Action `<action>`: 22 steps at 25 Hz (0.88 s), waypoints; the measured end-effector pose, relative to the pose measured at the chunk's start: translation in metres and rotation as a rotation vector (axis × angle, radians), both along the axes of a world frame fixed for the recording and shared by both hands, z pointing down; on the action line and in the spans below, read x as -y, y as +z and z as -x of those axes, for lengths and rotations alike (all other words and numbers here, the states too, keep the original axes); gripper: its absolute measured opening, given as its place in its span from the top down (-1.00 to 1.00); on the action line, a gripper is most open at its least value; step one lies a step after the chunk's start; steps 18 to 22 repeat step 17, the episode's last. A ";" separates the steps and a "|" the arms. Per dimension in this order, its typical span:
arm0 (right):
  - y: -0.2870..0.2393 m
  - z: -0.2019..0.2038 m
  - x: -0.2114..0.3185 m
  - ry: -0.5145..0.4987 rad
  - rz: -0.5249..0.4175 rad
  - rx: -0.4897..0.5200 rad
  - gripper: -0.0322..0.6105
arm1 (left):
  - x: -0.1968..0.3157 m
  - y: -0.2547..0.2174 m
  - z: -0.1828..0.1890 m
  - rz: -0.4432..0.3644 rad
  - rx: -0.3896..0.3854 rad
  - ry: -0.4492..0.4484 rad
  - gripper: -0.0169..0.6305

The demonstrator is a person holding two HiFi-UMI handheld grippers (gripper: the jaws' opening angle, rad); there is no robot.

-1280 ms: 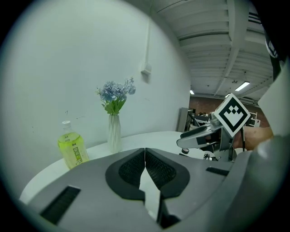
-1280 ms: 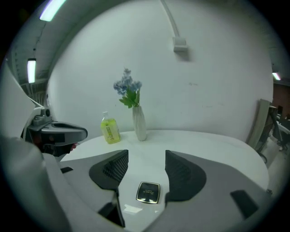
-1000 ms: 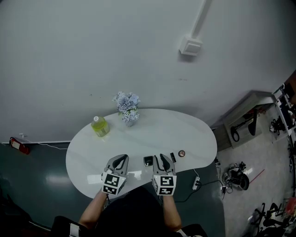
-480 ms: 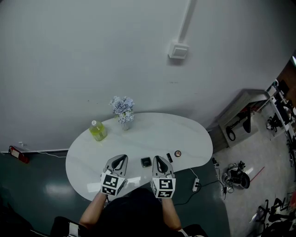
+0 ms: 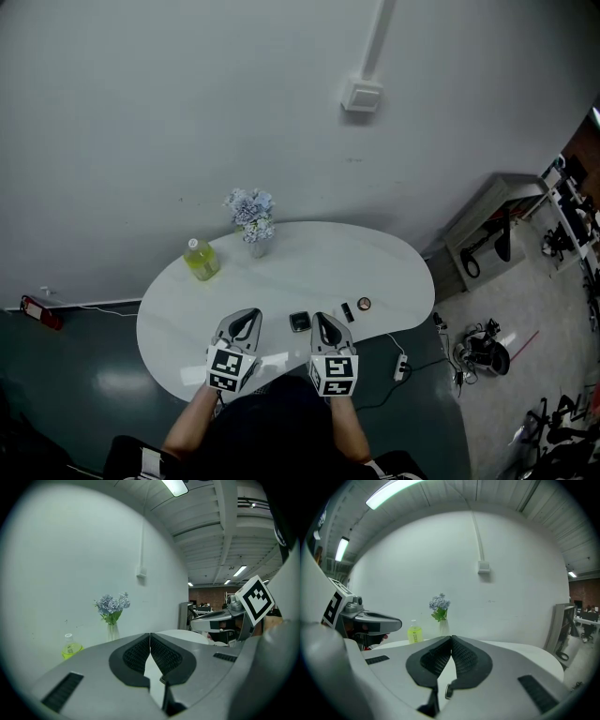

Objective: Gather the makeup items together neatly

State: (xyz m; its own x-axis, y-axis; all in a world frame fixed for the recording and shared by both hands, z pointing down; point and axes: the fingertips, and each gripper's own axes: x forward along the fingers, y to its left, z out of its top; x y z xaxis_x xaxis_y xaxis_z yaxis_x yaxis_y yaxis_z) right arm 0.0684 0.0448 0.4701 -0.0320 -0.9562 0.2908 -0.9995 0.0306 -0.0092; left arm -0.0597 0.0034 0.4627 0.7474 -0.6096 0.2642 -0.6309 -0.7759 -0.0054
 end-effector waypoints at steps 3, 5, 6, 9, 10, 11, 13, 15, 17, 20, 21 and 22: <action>0.005 0.003 -0.001 -0.003 0.012 0.006 0.80 | -0.002 0.002 0.002 0.002 0.003 0.004 0.89; 0.007 0.004 -0.001 -0.004 0.016 0.009 0.80 | -0.002 0.004 0.003 0.004 0.005 0.005 0.89; 0.008 0.005 -0.001 -0.006 0.019 0.012 0.80 | -0.002 0.004 0.003 0.005 0.005 0.005 0.89; 0.010 0.007 -0.002 -0.011 0.029 0.020 0.80 | -0.002 0.004 0.004 0.009 0.006 0.004 0.89; 0.010 0.007 -0.002 -0.011 0.031 0.021 0.80 | -0.002 0.004 0.004 0.009 0.007 0.004 0.89; 0.011 0.007 -0.002 -0.010 0.032 0.021 0.80 | -0.002 0.005 0.004 0.010 0.006 0.004 0.89; 0.011 0.008 -0.001 -0.011 0.032 0.021 0.80 | -0.001 0.005 0.005 0.010 0.006 0.003 0.89; 0.010 0.007 0.000 -0.014 0.028 0.021 0.80 | 0.000 0.005 0.004 0.009 0.005 0.002 0.89; 0.008 0.005 0.003 -0.015 0.023 0.021 0.80 | 0.002 0.004 0.003 0.006 0.002 0.002 0.89; 0.008 0.005 0.003 -0.015 0.023 0.021 0.80 | 0.002 0.004 0.003 0.006 0.002 0.002 0.89; 0.008 0.005 0.003 -0.015 0.023 0.021 0.80 | 0.002 0.004 0.003 0.006 0.002 0.002 0.89; 0.008 0.005 0.003 -0.015 0.023 0.021 0.80 | 0.002 0.004 0.003 0.006 0.002 0.002 0.89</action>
